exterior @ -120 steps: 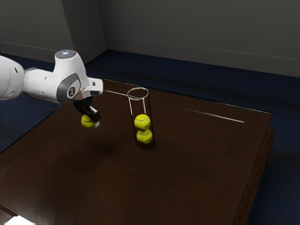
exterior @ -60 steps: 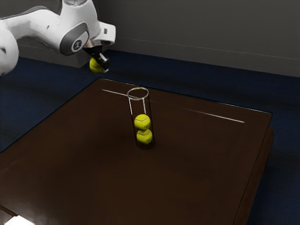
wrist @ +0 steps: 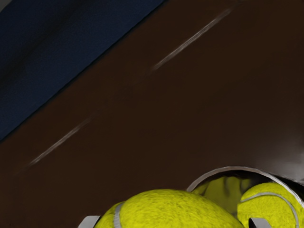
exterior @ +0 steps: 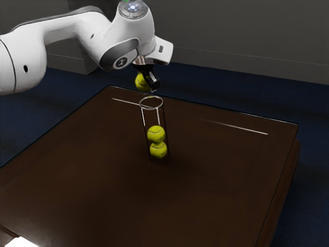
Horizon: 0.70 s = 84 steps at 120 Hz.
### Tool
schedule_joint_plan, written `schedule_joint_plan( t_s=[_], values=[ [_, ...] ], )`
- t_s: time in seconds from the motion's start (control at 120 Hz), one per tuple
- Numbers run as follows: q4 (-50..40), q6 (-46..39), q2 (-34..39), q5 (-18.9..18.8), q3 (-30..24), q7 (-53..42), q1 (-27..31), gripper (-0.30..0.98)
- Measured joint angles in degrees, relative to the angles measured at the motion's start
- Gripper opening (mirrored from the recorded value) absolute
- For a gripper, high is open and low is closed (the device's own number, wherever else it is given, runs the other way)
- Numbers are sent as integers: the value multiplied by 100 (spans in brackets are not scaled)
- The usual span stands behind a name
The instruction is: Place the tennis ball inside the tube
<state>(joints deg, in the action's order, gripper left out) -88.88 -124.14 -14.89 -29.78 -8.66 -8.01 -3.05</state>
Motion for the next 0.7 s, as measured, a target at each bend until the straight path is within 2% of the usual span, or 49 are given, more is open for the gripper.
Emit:
schedule_joint_plan(
  t_s=[0.167,0.267,0.392,0.617,0.667,0.7],
  values=[
    [-124,225,34,-116,-8,285,-54,10],
    [-106,304,35,-325,-114,376,-78,26],
    [-97,379,35,-362,-134,405,-81,44],
    [-66,461,44,-369,-192,406,-98,60],
    [-67,653,228,-260,-147,405,-113,62],
    [-107,917,526,103,164,400,-134,63]
  ],
)
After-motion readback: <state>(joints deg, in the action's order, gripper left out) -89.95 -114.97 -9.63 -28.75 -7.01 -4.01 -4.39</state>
